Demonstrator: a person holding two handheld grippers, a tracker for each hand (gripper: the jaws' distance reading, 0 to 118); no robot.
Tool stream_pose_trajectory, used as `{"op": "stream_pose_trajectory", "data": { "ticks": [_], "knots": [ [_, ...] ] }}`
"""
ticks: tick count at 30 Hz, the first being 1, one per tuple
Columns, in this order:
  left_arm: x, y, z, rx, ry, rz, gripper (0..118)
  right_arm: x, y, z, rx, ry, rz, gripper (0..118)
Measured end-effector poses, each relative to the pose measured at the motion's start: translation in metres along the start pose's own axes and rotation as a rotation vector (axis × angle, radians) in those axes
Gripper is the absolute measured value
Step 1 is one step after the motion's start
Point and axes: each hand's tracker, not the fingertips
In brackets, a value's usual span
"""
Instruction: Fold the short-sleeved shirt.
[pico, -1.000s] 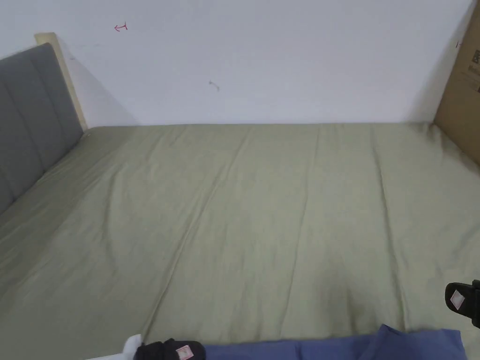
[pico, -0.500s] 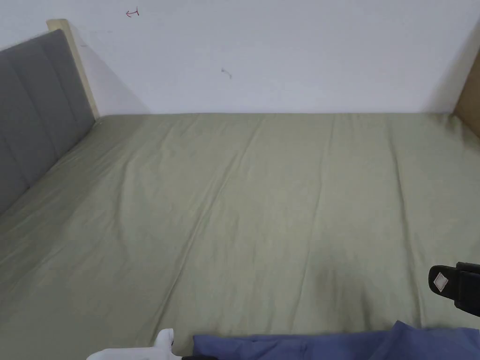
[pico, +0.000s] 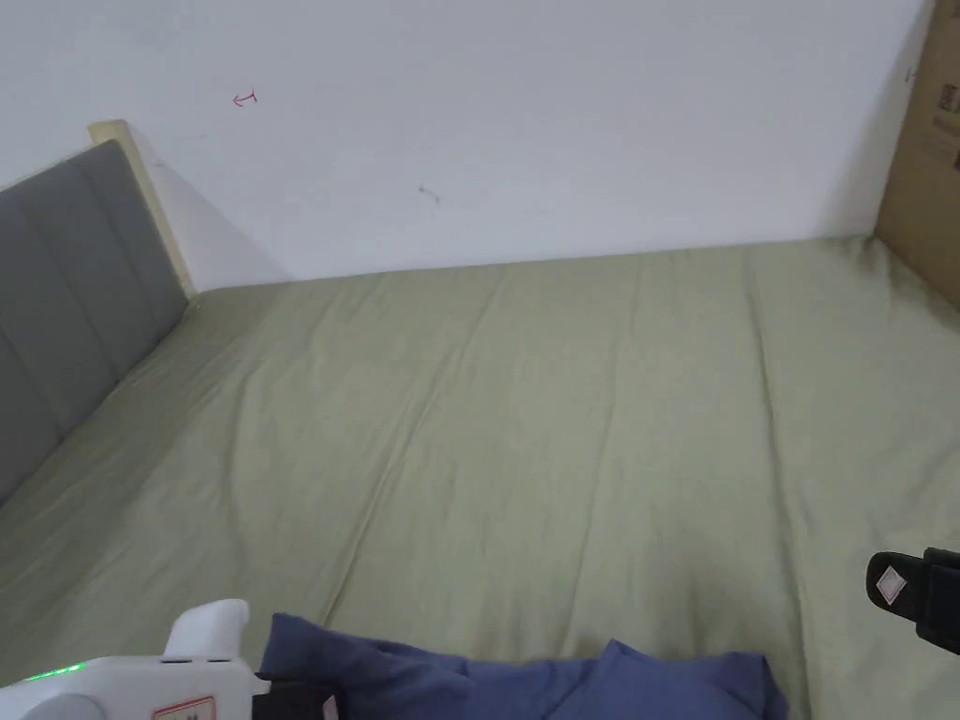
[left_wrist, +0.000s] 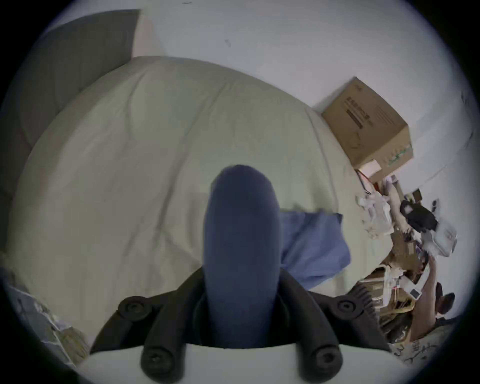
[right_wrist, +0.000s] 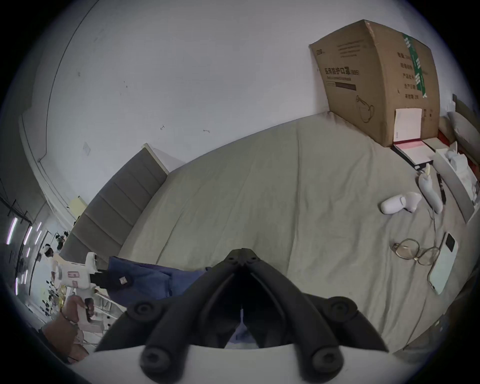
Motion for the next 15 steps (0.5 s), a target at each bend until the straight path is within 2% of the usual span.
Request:
{"op": "stream_pose_trajectory", "data": {
  "ticks": [3, 7, 11, 14, 15],
  "knots": [
    [0.049, 0.002, -0.025, -0.056, -0.131, 0.012, 11, 0.013, -0.003, 0.012, 0.006, 0.005, -0.067, 0],
    [0.115, 0.001, -0.085, -0.139, -0.201, -0.021, 15, 0.024, -0.004, 0.032, 0.030, -0.028, -0.079, 0],
    [0.158, 0.000, -0.135, -0.212, -0.339, 0.031, 50, 0.031, -0.005, 0.048, 0.043, -0.044, -0.090, 0],
    [0.171, -0.002, -0.150, -0.228, -0.403, 0.079, 93, 0.034, -0.007, 0.055, 0.045, -0.057, -0.090, 0],
    [0.170, -0.002, -0.148, -0.220, -0.406, 0.083, 104, 0.035, -0.008, 0.056, 0.045, -0.058, -0.091, 0]
  ]
}}
